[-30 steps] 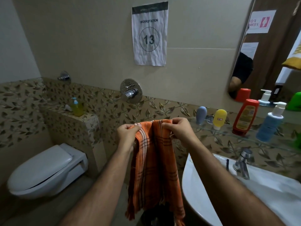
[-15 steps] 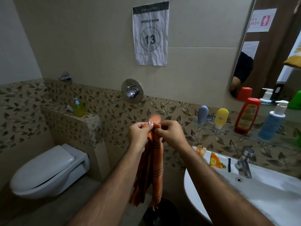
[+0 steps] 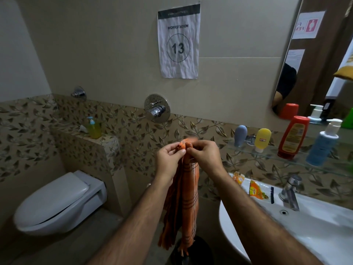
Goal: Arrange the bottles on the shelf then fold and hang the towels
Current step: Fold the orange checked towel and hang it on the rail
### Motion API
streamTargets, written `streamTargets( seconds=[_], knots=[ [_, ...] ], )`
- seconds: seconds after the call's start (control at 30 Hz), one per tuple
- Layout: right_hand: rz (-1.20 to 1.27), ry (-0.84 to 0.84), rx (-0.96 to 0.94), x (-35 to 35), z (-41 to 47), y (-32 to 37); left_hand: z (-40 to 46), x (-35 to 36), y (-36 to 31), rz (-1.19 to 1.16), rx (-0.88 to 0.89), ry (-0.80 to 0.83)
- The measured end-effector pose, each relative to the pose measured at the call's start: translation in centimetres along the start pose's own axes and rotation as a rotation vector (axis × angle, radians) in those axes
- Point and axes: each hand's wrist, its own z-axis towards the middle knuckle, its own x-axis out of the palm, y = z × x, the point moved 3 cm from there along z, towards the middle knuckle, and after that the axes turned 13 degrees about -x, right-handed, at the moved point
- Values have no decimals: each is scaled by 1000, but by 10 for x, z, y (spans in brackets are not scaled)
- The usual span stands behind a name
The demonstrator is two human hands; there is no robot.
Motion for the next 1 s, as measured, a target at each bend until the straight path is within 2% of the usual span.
streamTargets(
  seconds=[0.13, 0.23, 0.47, 0.57, 0.63, 0.7, 0.73, 0.8, 0.87, 0.9, 0.93, 1.0],
  knots=[
    [-14, -32, -9, 0, -2, 3, 11, -5, -2, 23, -26, -173],
    [-34, -24, -44, 1, -3, 7, 17, -5, -5, 73, 10, -214],
    [32, 23, -73, 4, -4, 17, 15, 0, -4, 103, 75, -51],
    [315, 91, 48, 4, -3, 21, 13, -7, -8, 58, 84, 98],
    [441, 109, 125, 3, -2, 22, 12, -11, -11, 102, 112, 79],
    [517, 124, 146, 2, 0, 22, 13, -13, -17, 53, 128, 21],
    [548, 96, 134, 1, 0, 21, 13, -14, -21, 7, 126, 9],
    [479, -86, 55, -9, 1, 14, 14, -14, -33, -66, 124, 34],
    [218, -263, 11, -24, 2, -2, 14, -14, -45, -111, 122, 121],
    [111, -282, 24, -31, 3, -10, 13, -13, -50, -130, 124, 171],
    [70, -235, 44, -35, 4, -16, 13, -13, -55, -149, 127, 218],
    [254, -9, 49, -34, 8, -21, 11, -13, -62, -184, 144, 293]
  ],
)
